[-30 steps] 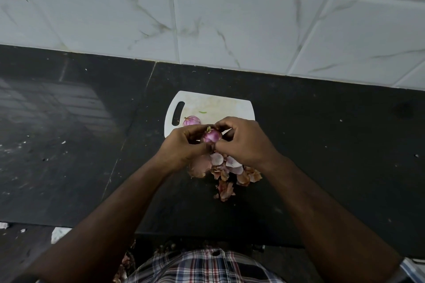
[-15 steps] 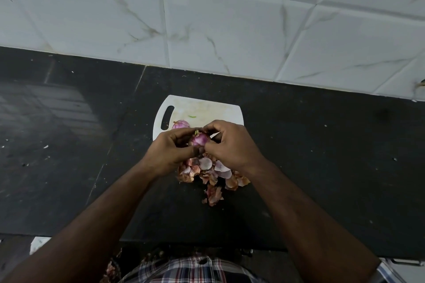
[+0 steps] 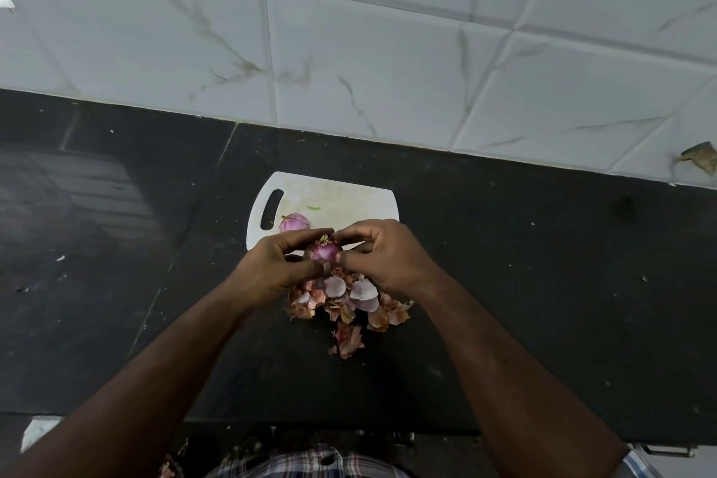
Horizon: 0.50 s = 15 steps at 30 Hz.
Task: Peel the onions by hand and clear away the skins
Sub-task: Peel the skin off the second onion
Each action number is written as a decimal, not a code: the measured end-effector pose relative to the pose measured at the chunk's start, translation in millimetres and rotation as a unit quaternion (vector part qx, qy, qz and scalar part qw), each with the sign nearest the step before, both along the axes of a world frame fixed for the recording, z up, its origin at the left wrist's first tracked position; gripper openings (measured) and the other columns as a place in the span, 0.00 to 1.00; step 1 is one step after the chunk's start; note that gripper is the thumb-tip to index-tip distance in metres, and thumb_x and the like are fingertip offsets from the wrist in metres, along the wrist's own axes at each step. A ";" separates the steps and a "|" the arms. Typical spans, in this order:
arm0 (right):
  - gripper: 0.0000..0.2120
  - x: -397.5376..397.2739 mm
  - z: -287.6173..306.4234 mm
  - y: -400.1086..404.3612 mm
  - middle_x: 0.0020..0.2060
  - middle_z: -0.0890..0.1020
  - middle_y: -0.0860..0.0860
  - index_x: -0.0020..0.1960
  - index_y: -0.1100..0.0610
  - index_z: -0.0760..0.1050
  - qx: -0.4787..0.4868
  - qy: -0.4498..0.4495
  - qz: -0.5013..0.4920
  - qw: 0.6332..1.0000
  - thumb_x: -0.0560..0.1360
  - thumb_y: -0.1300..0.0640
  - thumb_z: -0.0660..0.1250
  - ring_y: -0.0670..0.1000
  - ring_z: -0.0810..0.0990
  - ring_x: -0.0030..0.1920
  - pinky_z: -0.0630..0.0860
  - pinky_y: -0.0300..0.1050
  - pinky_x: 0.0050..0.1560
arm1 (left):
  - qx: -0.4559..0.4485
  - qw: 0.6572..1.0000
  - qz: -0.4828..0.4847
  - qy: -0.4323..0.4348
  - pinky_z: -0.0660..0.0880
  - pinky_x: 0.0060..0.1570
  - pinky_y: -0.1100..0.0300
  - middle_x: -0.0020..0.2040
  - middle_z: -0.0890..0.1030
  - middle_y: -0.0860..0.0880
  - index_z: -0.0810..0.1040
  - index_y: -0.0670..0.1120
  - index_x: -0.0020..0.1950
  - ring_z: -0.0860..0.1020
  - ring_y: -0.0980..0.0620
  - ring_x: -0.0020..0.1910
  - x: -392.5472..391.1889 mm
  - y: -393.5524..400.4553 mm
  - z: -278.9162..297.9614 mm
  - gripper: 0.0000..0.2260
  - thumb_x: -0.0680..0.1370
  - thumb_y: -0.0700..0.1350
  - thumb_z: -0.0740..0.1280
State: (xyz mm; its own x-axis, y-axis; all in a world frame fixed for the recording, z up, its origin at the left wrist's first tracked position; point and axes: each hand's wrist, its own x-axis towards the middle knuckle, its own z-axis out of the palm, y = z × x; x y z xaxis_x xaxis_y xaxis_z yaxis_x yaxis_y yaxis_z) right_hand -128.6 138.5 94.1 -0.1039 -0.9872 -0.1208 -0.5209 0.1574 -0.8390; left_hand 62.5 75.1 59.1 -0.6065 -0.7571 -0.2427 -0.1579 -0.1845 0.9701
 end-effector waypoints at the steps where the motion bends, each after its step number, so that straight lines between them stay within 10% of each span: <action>1: 0.15 -0.4 -0.1 -0.3 0.46 0.87 0.47 0.59 0.54 0.83 0.001 0.007 0.001 1.000 0.72 0.59 0.73 0.45 0.86 0.44 0.82 0.52 0.52 | -0.001 1.000 0.000 -0.003 0.80 0.57 0.51 0.58 0.85 0.51 0.80 0.53 0.66 0.85 0.49 0.54 -0.1 0.3 0.2 0.23 0.74 0.35 0.74; 15: 0.12 7.8 -3.3 -0.7 0.49 0.86 0.48 0.57 0.52 0.82 -0.042 0.082 0.010 0.996 0.73 0.56 0.71 0.44 0.83 0.48 0.82 0.46 0.51 | -0.042 0.999 0.009 -0.017 0.82 0.54 0.51 0.56 0.85 0.47 0.81 0.48 0.60 0.85 0.48 0.51 2.1 0.8 0.5 0.17 0.73 0.35 0.76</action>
